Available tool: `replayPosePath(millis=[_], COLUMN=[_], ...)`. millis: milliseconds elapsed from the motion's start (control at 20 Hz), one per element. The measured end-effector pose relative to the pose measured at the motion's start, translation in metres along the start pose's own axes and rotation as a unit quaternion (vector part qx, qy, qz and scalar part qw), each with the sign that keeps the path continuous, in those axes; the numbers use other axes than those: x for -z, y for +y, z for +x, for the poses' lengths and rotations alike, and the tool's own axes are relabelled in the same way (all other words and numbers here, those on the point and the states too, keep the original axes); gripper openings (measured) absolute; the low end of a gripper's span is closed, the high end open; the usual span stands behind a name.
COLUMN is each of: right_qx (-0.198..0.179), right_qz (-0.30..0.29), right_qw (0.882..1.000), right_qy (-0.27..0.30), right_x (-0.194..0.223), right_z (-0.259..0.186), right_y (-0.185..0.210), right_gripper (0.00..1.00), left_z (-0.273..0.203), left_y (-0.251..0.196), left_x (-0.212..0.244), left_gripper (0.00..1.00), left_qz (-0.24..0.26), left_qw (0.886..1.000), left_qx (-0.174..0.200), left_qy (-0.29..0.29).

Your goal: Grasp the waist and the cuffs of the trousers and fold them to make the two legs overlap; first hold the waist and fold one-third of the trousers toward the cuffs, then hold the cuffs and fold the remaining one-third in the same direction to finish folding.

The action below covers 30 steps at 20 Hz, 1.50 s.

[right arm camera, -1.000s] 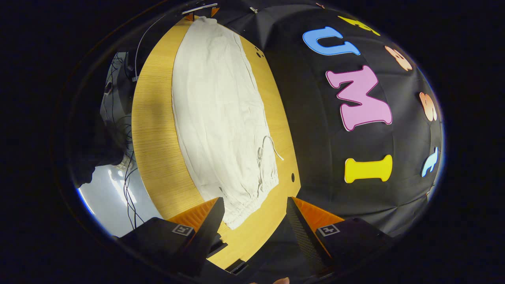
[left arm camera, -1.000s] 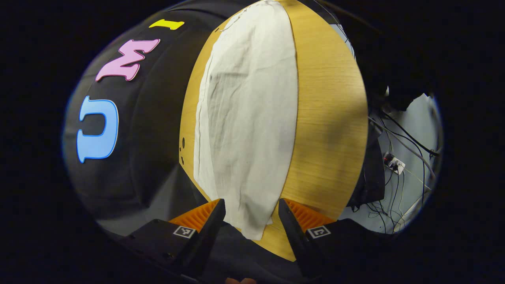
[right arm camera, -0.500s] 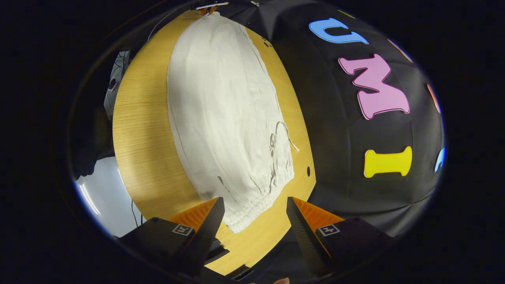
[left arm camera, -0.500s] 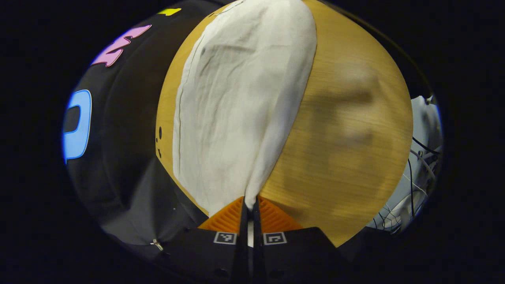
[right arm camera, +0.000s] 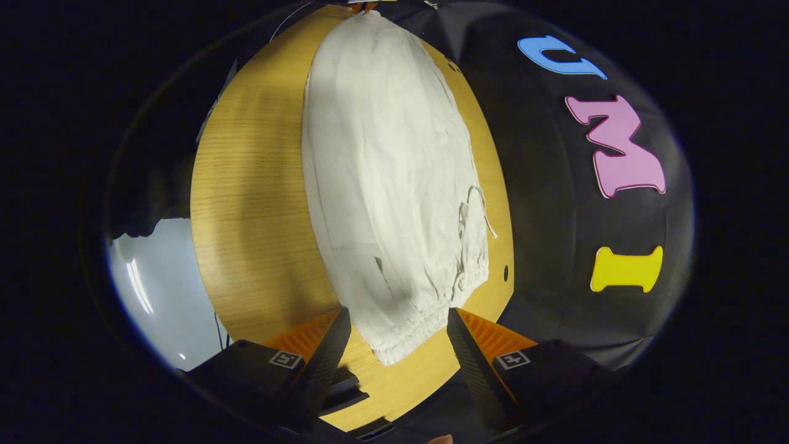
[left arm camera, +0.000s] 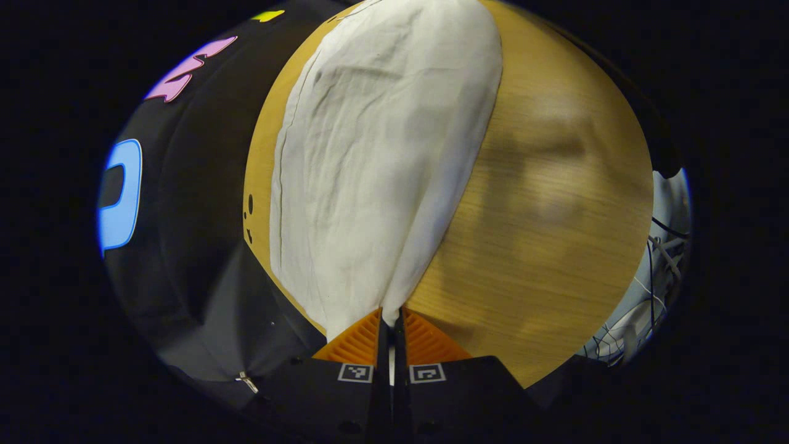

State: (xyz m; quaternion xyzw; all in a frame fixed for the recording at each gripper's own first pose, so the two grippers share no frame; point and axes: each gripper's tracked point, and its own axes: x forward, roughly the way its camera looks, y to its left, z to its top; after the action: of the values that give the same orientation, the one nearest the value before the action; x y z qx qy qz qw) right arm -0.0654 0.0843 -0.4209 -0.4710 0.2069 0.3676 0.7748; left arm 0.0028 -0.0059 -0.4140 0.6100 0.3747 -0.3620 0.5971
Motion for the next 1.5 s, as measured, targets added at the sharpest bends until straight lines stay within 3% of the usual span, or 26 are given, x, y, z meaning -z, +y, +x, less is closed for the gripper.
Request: replayPosePath(millis=[100,200,300,350,450,500,650,900,1200,1500], right_qx=[0.007,-0.009,-0.039,-0.052,-0.067,-0.073,-0.014,0.022,0.079,0.089], right_qz=[-0.023,-0.024,-0.014,-0.008,0.009,0.023,0.029,0.074,0.118,0.138], right_qw=[1.0,1.0,0.999,0.998,0.997,0.997,0.999,0.997,0.99,0.986], right_qy=[-0.002,0.005,0.027,0.038,0.033,0.033,0.015,0.0,-0.008,0.012], right_x=[-0.005,-0.003,0.005,0.009,0.006,0.005,-0.004,-0.015,-0.017,-0.017], right_z=[0.011,0.029,0.042,0.044,0.043,0.041,0.03,0.024,0.042,0.081], right_y=[-0.009,-0.008,-0.001,0.003,0.002,0.0,-0.037,-0.084,-0.164,-0.189], right_gripper=[0.94,0.88,0.62,0.26,0.06,0.06,0.05,0.05,0.05,0.05], left_z=[0.0,0.001,0.001,0.001,0.0,-0.001,-0.014,-0.016,-0.018,0.01], left_y=[0.0,0.0,0.001,0.001,0.001,0.005,0.022,0.093,0.164,0.205], left_x=[0.0,0.0,0.002,0.002,0.002,0.0,-0.014,-0.01,-0.02,-0.033], left_gripper=[0.07,0.07,0.08,0.08,0.07,0.06,0.06,0.06,0.05,0.06], left_qz=[-0.004,-0.004,0.006,0.007,-0.011,-0.019,-0.066,-0.164,-0.145,-0.161], left_qw=[1.0,1.0,1.0,1.0,1.0,1.0,0.997,0.982,0.982,0.979], left_qx=[0.001,0.002,-0.005,-0.005,-0.003,-0.013,-0.044,-0.088,-0.12,-0.123], left_qy=[0.0,0.002,0.007,0.007,0.012,0.017,0.001,-0.007,-0.016,-0.007])
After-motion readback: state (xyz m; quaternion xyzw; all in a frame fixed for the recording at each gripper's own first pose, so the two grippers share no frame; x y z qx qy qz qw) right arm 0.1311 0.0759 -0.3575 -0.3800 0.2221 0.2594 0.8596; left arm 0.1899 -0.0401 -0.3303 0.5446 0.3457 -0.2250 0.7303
